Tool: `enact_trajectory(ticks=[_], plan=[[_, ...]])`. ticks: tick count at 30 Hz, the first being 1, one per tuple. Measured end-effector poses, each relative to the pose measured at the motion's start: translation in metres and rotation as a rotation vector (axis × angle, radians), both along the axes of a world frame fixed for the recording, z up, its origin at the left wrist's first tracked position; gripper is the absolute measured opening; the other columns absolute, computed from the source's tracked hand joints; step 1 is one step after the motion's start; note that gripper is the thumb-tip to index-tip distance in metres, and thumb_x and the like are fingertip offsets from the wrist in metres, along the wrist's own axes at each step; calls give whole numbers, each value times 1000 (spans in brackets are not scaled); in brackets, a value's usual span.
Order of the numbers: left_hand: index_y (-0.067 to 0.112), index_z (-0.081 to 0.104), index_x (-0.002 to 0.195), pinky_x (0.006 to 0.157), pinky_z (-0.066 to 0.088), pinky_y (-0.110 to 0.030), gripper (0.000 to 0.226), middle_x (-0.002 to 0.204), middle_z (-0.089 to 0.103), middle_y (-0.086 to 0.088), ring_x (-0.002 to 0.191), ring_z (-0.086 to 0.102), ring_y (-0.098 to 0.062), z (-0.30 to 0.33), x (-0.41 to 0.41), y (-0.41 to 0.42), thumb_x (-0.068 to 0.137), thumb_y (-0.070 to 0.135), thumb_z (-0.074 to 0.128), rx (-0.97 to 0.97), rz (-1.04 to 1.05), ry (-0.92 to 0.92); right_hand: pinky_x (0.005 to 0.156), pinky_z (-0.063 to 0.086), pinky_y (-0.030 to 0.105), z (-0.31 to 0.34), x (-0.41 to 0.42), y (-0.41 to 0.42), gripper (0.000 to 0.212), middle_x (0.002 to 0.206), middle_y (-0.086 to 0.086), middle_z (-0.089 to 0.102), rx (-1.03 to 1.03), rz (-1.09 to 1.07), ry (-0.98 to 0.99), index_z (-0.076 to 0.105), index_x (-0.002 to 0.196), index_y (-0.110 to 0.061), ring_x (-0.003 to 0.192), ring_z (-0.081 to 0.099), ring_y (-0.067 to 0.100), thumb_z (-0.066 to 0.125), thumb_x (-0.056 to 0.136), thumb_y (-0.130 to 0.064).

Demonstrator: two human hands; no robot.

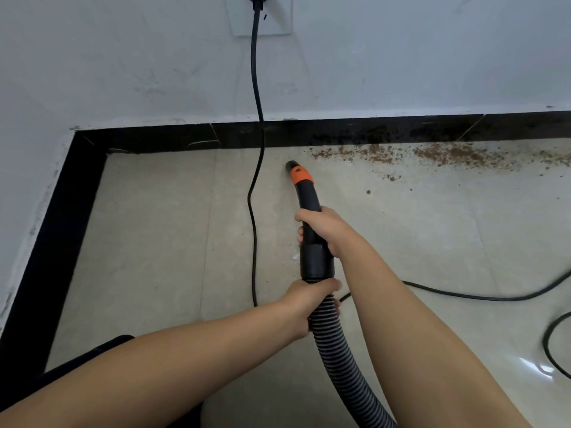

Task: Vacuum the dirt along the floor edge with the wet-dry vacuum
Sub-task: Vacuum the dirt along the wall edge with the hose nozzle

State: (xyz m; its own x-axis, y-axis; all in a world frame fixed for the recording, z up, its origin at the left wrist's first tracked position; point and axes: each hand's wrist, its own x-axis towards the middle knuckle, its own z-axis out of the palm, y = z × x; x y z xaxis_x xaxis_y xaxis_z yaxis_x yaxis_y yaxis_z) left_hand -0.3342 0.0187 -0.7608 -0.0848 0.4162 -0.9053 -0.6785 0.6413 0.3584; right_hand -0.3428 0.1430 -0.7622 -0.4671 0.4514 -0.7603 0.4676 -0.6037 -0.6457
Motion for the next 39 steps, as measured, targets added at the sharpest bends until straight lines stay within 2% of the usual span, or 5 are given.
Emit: enact_trajectory(ticks=[8, 17, 30, 34, 39], plan=[[8, 54, 94, 52, 51, -25, 14, 60, 58, -7, 50, 56, -17, 6, -11, 16, 85, 9, 65, 48, -86, 18, 54, 49, 30, 0, 3, 19, 10, 62, 10, 53, 32, -153, -25, 48, 91, -7, 47, 51, 21, 57, 87, -7], [4, 55, 99, 54, 53, -26, 18, 66, 59, -9, 55, 58, -19, 7, -14, 7, 86, 11, 66, 17, 30, -4, 53, 50, 28, 6, -21, 9, 12, 63, 8, 54, -10, 76, -25, 48, 91, -9, 46, 54, 19, 59, 86, -8], [9, 54, 89, 45, 51, -20, 13, 65, 58, -7, 51, 56, -15, 8, -18, 41, 86, 10, 66, 67, -242, 40, 54, 49, 29, -2, 19, 43, 12, 64, 8, 55, 75, -338, -97, 48, 90, -10, 51, 54, 20, 59, 86, -10], [8, 55, 89, 51, 51, -24, 14, 65, 57, -7, 52, 55, -16, 9, -4, 60, 84, 9, 67, 87, -233, 40, 58, 50, 32, -1, 35, 64, 15, 64, 7, 55, 69, -361, -106, 48, 94, -10, 51, 55, 20, 60, 85, -11], [7, 54, 89, 45, 49, -22, 14, 64, 55, -8, 49, 53, -16, 8, -1, 59, 85, 8, 67, 82, -110, 39, 60, 51, 32, 1, 24, 64, 14, 61, 7, 54, 38, -251, -65, 48, 93, -8, 49, 53, 20, 60, 86, -9]])
